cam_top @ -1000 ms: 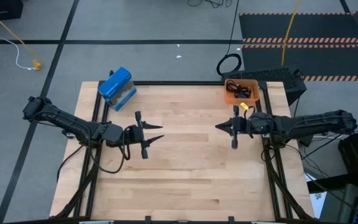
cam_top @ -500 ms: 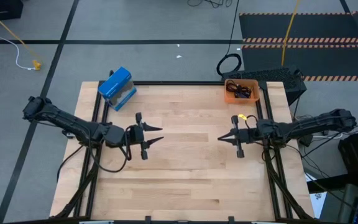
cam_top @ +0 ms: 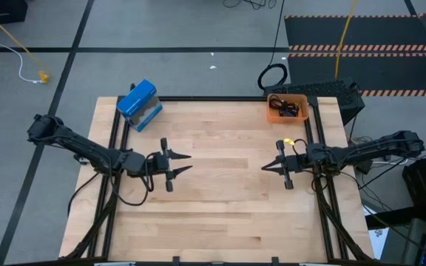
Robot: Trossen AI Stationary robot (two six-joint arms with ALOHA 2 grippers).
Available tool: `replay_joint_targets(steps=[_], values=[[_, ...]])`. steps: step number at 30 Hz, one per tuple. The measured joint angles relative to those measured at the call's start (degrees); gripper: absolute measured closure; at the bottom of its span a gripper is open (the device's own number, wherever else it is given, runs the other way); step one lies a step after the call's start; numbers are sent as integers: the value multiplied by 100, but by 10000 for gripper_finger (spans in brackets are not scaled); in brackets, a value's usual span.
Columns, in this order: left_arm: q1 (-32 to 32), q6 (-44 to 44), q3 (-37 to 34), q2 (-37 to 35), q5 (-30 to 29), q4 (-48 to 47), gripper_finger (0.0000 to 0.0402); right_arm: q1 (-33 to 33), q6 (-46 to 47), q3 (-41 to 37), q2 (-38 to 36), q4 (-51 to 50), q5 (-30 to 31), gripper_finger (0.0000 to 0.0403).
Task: Pick and place USB-C Cables
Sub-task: Return to Home Position
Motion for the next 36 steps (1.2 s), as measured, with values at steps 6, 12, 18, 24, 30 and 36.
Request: replay_joint_targets(steps=[6, 12, 18, 24, 30, 36], values=[[29, 73, -146, 0, 412, 74, 245, -7, -16, -125, -107, 20, 7, 399], [187, 166, -642, -2, 859, 910, 245, -15, -16, -334, -289, 299, 15, 399], [339, 100, -1032, -38, 1276, 1318, 267, -16, 115, -393, -409, 238, 15, 399], [459, 31, -1356, -381, 1642, 1385, 348, -17, 180, -402, -500, 36, 27, 399], [562, -116, -1832, -1089, 1715, 1388, 395, -94, 197, -406, -715, -36, 34, 399], [584, -282, -2255, -1870, 1725, 1386, 388, -225, 203, -408, -1035, -360, 35, 399]])
